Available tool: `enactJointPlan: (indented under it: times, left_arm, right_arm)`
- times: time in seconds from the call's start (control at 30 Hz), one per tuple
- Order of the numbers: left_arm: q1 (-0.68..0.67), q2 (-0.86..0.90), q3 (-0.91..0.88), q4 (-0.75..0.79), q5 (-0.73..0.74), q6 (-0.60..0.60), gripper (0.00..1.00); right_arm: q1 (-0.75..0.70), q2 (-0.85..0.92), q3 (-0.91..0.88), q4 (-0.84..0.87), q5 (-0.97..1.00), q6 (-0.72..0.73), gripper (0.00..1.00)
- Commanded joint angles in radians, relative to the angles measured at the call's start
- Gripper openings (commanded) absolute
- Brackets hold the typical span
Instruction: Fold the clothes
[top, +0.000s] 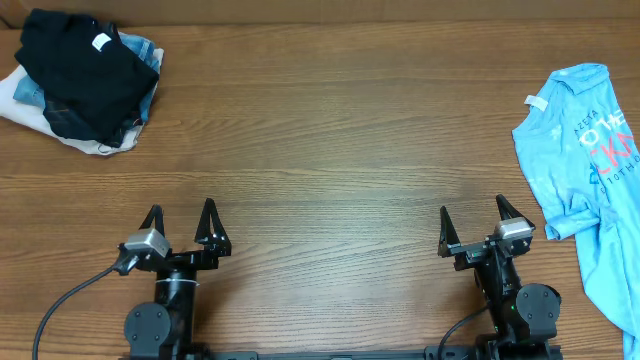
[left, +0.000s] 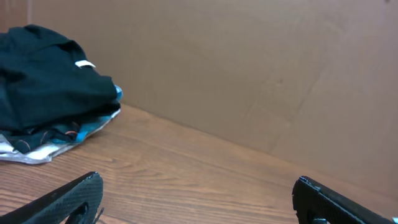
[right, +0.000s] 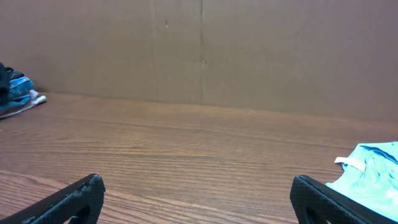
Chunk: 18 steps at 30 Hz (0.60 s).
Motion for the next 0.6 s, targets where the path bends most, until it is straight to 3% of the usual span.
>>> enactJointPlan:
  times: [0.0,0.13,0.37,0.47,0.57]
  left_arm:
    - [-0.006,-0.017,-0.045,0.036,-0.031,0.021,1.00]
    - [-0.006,-0.017,-0.089,0.092,-0.017,0.106,1.00]
    - [-0.005,-0.017,-0.088,0.044,0.038,0.256,1.00]
    - [-0.003,-0.017,-0.088,-0.066,0.042,0.260,1.00]
    - [0.008,-0.017,-0.087,-0.064,0.044,0.261,1.00]
  right_arm:
    - [0.001,-0.012,-0.011,0.003,0.003,0.000,1.00]
    - [0.001,-0.012,-0.011,0.003,0.003,0.000,1.00]
    - [0.001,-0.012,-0.011,0.003,0.003,0.000,1.00]
    - [0.001,-0.012,-0.011,0.003,0.003,0.000,1.00]
    - [0.001,-0.012,-0.011,0.003,0.003,0.000,1.00]
